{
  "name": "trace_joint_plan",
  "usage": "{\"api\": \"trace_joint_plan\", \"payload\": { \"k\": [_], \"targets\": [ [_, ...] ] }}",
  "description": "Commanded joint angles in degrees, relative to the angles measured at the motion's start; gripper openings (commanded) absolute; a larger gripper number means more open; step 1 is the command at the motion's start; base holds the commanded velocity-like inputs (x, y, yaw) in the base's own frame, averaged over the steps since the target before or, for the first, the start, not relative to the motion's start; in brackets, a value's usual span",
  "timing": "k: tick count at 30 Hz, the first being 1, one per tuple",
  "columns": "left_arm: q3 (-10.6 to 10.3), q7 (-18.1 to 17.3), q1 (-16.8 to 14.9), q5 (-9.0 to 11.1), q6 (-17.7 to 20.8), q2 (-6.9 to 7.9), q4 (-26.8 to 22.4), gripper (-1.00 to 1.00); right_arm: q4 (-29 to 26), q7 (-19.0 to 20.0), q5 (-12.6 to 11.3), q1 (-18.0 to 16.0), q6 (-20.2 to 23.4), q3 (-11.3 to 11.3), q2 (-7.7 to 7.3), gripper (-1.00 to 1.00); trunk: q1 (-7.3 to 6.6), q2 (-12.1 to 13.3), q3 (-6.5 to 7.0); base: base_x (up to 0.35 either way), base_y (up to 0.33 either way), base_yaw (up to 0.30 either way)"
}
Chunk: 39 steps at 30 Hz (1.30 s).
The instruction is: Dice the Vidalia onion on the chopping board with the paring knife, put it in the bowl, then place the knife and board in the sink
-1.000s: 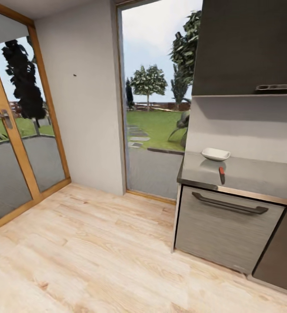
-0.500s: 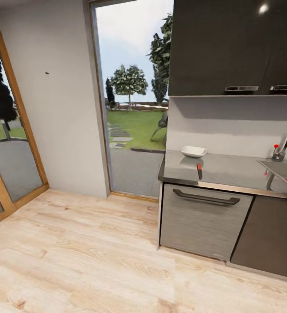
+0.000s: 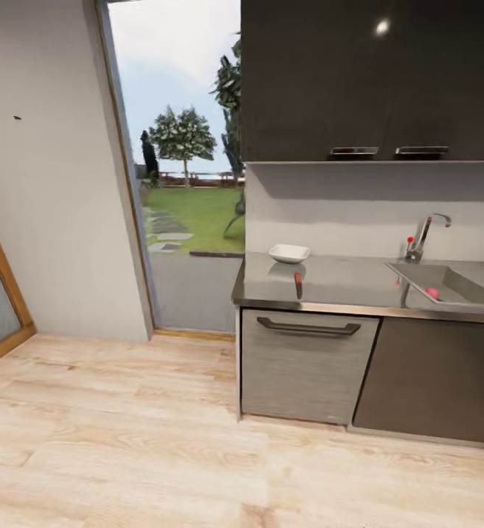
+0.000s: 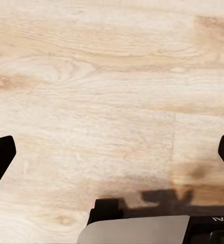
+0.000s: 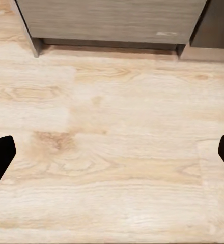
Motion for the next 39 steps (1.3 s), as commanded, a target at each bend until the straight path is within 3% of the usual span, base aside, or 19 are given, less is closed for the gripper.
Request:
{"api": "trace_joint_plan", "payload": {
  "k": [1, 13, 39],
  "targets": [
    [-0.02, -0.02, -0.02, 0.01, -0.17, 0.01, 0.01, 1.00, 0.04, -0.09, 0.02, -0.04, -0.17, -0.05, 0.03, 1.00, 0.00, -0.02, -0.06, 0.110, -0.175, -0.288],
    [0.00, 0.20, -0.02, -0.10, -1.98, 0.01, 0.84, 1.00, 0.04, -0.09, 0.02, -0.04, -0.17, -0.05, 0.03, 1.00, 0.00, -0.02, -0.06, 0.165, -0.200, -0.290],
    [0.00, 0.24, -0.02, -0.07, -2.16, 0.00, 1.00, 1.00, 0.04, -0.16, 0.02, -0.06, -0.17, -0.05, 0.03, 1.00, 0.00, -0.02, -0.06, 0.167, -0.166, -0.290]
  ]
}}
